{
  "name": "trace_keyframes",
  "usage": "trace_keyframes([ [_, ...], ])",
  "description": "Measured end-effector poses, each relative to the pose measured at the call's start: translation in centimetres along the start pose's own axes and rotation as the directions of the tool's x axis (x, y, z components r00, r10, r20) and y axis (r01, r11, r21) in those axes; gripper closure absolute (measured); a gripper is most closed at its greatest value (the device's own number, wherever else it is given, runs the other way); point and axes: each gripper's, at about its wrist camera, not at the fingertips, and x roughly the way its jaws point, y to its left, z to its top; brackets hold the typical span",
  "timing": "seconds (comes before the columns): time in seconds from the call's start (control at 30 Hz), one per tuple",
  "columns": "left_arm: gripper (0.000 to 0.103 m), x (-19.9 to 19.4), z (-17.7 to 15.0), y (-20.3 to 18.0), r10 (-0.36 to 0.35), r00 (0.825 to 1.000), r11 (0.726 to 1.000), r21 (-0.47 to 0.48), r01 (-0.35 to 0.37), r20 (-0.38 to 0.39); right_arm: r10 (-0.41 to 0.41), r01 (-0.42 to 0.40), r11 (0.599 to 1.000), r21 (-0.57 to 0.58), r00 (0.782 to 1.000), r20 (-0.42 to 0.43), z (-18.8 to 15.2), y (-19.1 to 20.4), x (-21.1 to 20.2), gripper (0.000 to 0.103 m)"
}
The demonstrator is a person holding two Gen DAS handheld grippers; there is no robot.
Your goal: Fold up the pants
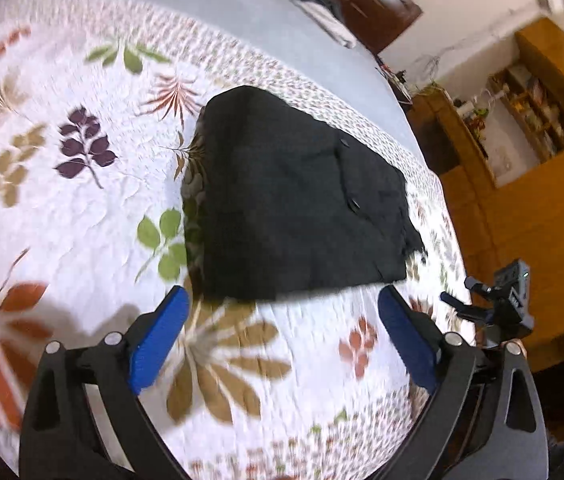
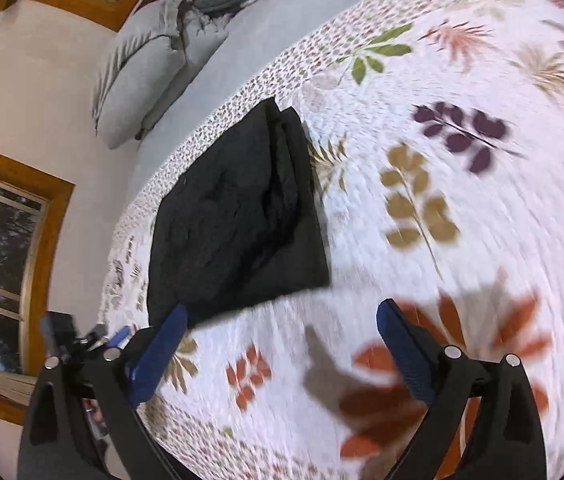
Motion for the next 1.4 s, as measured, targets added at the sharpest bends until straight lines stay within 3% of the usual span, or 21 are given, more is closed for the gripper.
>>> trace_keyframes([
  [0.1, 0.003, -1.9, -2.2, -2.8, 0.050, 0.999, 0.998, 0.046, -0.049, -0.008, -0.060, 0.062, 0.997, -0.055, 0.998, 0.035, -3.3, 1.9, -2.2, 0.006],
  [0.3, 0.003, -7.5, -6.4, -8.2, 0.147, 0.984, 0.980, 0.123, -0.159, 0.103, -0.122, 0.139, 0.978, -0.155, 0.986, 0.118, -9.2, 6.1, -8.0, 0.005],
  [0.37, 0.003, -9.9, -7.8, -10.9, 0.204, 0.964, 0.958, 0.165, -0.233, 0.173, -0.138, 0.168, 0.968, -0.188, 0.977, 0.164, -11.0, 8.2, -10.6, 0.004],
  [0.5, 0.003, -14.3, -9.9, -15.1, 0.255, 0.923, 0.933, 0.177, -0.314, 0.289, -0.130, 0.192, 0.946, -0.259, 0.962, 0.240, -14.3, 12.2, -15.0, 0.004],
  [0.53, 0.003, -15.8, -10.7, -16.5, 0.279, 0.904, 0.920, 0.180, -0.349, 0.325, -0.125, 0.201, 0.939, -0.280, 0.956, 0.265, -15.7, 13.6, -16.7, 0.004],
  [0.6, 0.003, -18.0, -11.9, -18.3, 0.292, 0.882, 0.912, 0.172, -0.374, 0.369, -0.112, 0.199, 0.934, -0.298, 0.952, 0.285, -17.2, 15.1, -18.3, 0.004],
  [0.73, 0.003, -21.9, -14.4, -21.0, 0.312, 0.849, 0.909, 0.124, -0.397, 0.427, -0.097, 0.205, 0.923, -0.324, 0.942, 0.321, -20.6, 17.7, -22.2, 0.004],
  [0.83, 0.003, -24.3, -16.4, -23.1, 0.355, 0.820, 0.892, 0.100, -0.441, 0.449, -0.120, 0.230, 0.917, -0.325, 0.938, 0.325, -22.5, 19.1, -24.2, 0.004],
  [1.0, 0.003, -26.8, -18.9, -25.2, 0.367, 0.834, 0.891, 0.100, -0.442, 0.412, -0.174, 0.288, 0.902, -0.320, 0.924, 0.341, -25.1, 21.1, -26.5, 0.004],
  [1.13, 0.003, -28.5, -20.5, -26.7, 0.412, 0.827, 0.868, 0.112, -0.484, 0.383, -0.186, 0.333, 0.862, -0.381, 0.909, 0.373, -27.4, 23.8, -28.1, 0.004],
  [1.3, 0.003, -31.8, -22.4, -27.7, 0.359, 0.841, 0.901, 0.085, -0.425, 0.404, -0.168, 0.340, 0.835, -0.432, 0.906, 0.388, -29.5, 26.3, -29.4, 0.004],
  [1.4, 0.003, -33.0, -23.2, -28.3, 0.388, 0.816, 0.888, 0.063, -0.456, 0.429, -0.152, 0.337, 0.829, -0.446, 0.904, 0.400, -30.2, 27.4, -30.0, 0.004],
])
